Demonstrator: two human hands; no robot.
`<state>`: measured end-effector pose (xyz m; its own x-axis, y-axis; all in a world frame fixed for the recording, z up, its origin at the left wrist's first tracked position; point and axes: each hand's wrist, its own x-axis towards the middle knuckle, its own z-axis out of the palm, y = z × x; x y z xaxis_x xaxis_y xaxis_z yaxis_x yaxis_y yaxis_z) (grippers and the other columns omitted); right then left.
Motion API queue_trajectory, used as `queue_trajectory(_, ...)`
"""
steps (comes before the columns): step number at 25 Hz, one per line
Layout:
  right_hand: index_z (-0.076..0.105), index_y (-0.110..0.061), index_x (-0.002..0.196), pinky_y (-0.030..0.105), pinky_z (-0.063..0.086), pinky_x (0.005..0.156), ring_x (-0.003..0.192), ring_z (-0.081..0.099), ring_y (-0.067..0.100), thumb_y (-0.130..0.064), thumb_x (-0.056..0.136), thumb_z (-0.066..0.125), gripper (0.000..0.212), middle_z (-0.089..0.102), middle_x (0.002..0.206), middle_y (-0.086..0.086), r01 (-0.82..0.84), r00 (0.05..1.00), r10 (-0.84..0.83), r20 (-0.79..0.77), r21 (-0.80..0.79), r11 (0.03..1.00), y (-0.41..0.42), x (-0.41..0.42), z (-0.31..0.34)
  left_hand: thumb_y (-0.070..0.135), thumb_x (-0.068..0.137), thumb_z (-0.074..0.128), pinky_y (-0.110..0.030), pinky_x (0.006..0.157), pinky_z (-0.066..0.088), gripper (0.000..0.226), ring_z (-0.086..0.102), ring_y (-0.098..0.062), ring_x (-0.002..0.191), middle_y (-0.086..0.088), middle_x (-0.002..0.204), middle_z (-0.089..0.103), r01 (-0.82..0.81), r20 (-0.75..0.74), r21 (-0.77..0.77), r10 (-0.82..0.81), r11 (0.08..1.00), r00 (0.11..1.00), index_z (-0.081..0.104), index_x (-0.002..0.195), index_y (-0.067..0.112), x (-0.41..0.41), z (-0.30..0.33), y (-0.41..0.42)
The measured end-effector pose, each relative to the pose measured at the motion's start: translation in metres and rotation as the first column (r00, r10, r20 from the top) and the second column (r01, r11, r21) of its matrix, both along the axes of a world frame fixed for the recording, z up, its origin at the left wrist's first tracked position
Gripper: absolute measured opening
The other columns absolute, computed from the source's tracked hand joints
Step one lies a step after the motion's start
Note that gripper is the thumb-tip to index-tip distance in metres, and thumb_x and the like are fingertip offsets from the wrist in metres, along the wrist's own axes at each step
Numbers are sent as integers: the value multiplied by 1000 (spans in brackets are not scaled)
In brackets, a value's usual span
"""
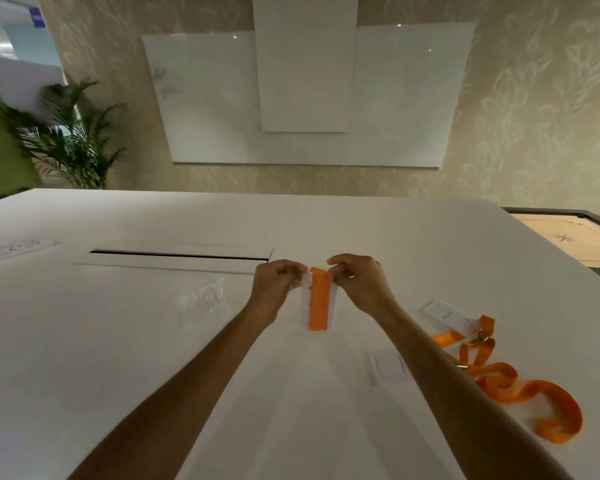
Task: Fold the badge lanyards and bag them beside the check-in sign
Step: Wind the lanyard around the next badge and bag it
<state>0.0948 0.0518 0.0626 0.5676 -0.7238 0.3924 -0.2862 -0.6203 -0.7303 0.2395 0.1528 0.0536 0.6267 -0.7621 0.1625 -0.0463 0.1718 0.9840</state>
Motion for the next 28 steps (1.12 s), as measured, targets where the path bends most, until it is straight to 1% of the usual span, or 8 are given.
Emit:
queue_trajectory(3,74,-22,71,13,45,62,63,61,-5,-1,77,65,24,70,69,-14,-36,999,36,13,78,996,5,5,5,-2,84,61,-26,76,57,20,67,-16,76,-4,77,71,-162,83,-5,161,987,983,72,75,12,-1,-3,8)
queue_trajectory(5,71,-26,64,9,45,57,61,61,-6,-1,77,67,28,68,63,-18,-47,999,44,27,91,995,12,10,7,-1,84,61,-26,75,56,24,68,-15,74,-1,76,72,-227,106,-23,229,974,968,72,74,18,0,-6,16)
queue_trajectory(7,69,-28,62,10,48,60,63,63,-3,-1,77,66,31,68,64,-17,-61,997,57,50,92,994,19,15,8,0,85,62,-23,70,56,26,68,-12,72,4,73,72,-246,92,-37,248,969,964,72,73,21,2,-7,25)
queue_trajectory(9,67,-30,60,18,52,65,65,64,1,0,76,66,34,69,64,-15,-75,995,68,73,90,993,27,21,8,1,85,62,-18,64,54,23,68,-7,70,7,71,73,-217,32,-59,219,974,975,72,75,19,4,-7,36)
queue_trajectory(14,68,-27,63,28,54,70,68,66,11,-1,73,72,28,71,69,-8,-178,977,156,148,151,973,44,32,1,0,85,62,-35,80,57,10,68,-26,88,-14,91,71,-195,-47,-49,192,980,980,71,87,4,11,-10,66)
queue_trajectory(18,71,-22,81,25,48,65,69,63,10,-8,73,77,17,71,79,-1,-339,926,251,283,328,882,63,45,-10,-4,86,58,-32,70,58,12,66,-21,77,-10,81,68,-297,-149,-115,279,948,949,68,81,2,12,-8,91)
queue_trajectory(24,70,-26,68,26,45,61,57,58,6,-4,74,73,23,66,63,-6,-358,933,350,88,342,869,89,69,-36,0,89,58,-34,69,56,12,63,-21,76,-11,80,65,-403,-237,-142,364,904,901,67,81,3,27,-6,122)
queue_trajectory(28,70,-28,64,13,41,54,47,53,-6,-2,74,73,28,62,49,-16,-385,921,381,80,331,862,105,99,-41,2,89,59,-32,68,56,11,64,-22,77,-12,81,66,-480,-231,-140,443,866,866,68,82,3,46,-11,147)
